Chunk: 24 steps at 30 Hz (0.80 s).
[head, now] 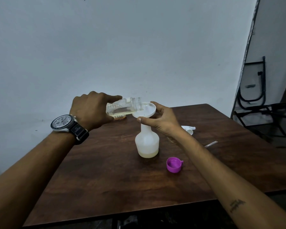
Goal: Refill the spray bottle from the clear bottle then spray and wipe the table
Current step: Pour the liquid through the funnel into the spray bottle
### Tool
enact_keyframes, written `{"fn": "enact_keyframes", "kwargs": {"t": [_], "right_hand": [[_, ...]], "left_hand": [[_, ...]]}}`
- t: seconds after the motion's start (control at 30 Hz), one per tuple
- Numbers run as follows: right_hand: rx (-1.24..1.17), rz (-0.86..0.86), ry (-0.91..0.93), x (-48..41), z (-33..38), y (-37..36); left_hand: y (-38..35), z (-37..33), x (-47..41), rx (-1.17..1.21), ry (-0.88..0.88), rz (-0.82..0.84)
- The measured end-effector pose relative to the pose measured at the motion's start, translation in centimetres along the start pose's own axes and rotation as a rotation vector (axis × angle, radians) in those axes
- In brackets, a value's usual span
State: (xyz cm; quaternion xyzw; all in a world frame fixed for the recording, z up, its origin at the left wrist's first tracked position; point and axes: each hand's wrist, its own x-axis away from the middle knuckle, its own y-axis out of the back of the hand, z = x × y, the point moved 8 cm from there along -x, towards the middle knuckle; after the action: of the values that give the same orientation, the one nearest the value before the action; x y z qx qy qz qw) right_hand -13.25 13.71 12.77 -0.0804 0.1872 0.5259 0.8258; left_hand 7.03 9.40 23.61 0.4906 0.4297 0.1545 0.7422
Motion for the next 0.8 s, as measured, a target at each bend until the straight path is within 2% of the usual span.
{"fn": "enact_keyframes", "kwargs": {"t": [0.8], "right_hand": [[-0.022, -0.001, -0.003, -0.23, -0.52, -0.06]], "left_hand": [[-0.08, 0.02, -0.04, 0.017, -0.019, -0.041]]}}
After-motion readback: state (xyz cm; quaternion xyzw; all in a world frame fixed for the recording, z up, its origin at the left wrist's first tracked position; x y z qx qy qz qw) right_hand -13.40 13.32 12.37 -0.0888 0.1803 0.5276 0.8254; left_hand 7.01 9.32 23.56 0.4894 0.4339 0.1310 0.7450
